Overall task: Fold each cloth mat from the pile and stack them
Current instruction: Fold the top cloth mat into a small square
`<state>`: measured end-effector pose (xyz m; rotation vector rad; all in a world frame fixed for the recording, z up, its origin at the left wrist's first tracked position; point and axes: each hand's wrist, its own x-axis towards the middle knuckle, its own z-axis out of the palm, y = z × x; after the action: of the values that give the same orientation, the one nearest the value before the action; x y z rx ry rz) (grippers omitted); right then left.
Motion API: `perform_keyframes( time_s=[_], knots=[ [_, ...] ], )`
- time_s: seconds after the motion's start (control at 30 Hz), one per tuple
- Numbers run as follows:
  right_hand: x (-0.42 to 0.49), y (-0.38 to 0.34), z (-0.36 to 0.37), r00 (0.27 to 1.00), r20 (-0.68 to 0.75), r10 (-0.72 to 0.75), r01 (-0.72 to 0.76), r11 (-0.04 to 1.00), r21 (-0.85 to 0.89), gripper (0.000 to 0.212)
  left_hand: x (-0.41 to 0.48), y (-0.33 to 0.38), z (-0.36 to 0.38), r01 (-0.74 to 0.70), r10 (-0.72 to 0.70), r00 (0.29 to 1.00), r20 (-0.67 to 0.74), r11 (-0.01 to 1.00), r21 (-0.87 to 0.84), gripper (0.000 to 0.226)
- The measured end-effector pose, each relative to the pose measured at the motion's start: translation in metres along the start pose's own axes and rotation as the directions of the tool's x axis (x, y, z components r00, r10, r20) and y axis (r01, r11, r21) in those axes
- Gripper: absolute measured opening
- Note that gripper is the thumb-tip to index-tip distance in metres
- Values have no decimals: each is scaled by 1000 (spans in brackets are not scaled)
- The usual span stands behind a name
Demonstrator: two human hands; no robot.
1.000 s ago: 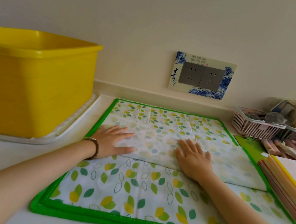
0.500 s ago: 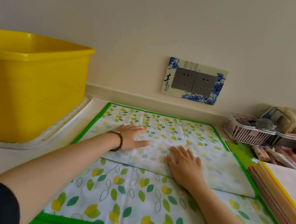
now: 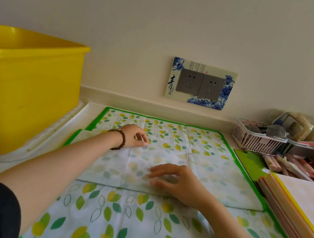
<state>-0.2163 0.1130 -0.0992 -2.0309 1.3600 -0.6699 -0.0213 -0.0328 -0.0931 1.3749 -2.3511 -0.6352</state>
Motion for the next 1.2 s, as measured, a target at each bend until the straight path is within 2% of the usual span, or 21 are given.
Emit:
perform_keyframes(
  time_s=[0.17, 0.33, 0.43, 0.5, 0.63, 0.73, 0.97, 1.07, 1.13, 1.2],
  knots=[
    [-8, -9, 0, 991, 125, -57, 70, 992, -105, 22, -20, -10, -10, 52, -51, 999, 16, 996, -79, 15],
    [-22, -16, 0, 984, 178, -9, 84, 902, -424, 36, -42, -19, -22, 111, -113, 993, -19, 989, -96, 15],
    [-35, -14, 0, 988, 147, 44, 41, 844, -535, 47, -54, -21, -23, 162, -169, 984, -51, 979, -126, 17],
    [-40, -7, -1, 993, 70, 92, -37, 825, -565, 57, -64, -17, -21, 180, -193, 978, -78, 972, -150, 17],
    [-36, 17, -10, 963, -107, 246, -264, 800, -539, 50, -88, -1, -12, 237, -257, 966, -16, 913, -333, 13],
    [-30, 31, -17, 931, -166, 324, -363, 790, -495, 49, -100, 16, -1, 212, -228, 974, 2, 905, -368, 21],
    [-30, 39, -23, 931, -157, 330, -365, 818, -445, 54, -116, 35, 20, 141, -186, 979, -85, 913, -384, 28],
    [-33, 41, -25, 940, -177, 291, -337, 865, -371, 52, -123, 38, 23, 108, -145, 975, -170, 972, -208, 26],
    [-41, 41, -28, 954, -186, 235, -283, 910, -302, 48, -131, 42, 25, 12, -17, 981, -194, 999, -30, 33],
    [-54, 39, -31, 972, -188, 138, -188, 942, -279, 41, -145, 46, 27, -115, 121, 980, -157, 992, 44, 43]
  ],
)
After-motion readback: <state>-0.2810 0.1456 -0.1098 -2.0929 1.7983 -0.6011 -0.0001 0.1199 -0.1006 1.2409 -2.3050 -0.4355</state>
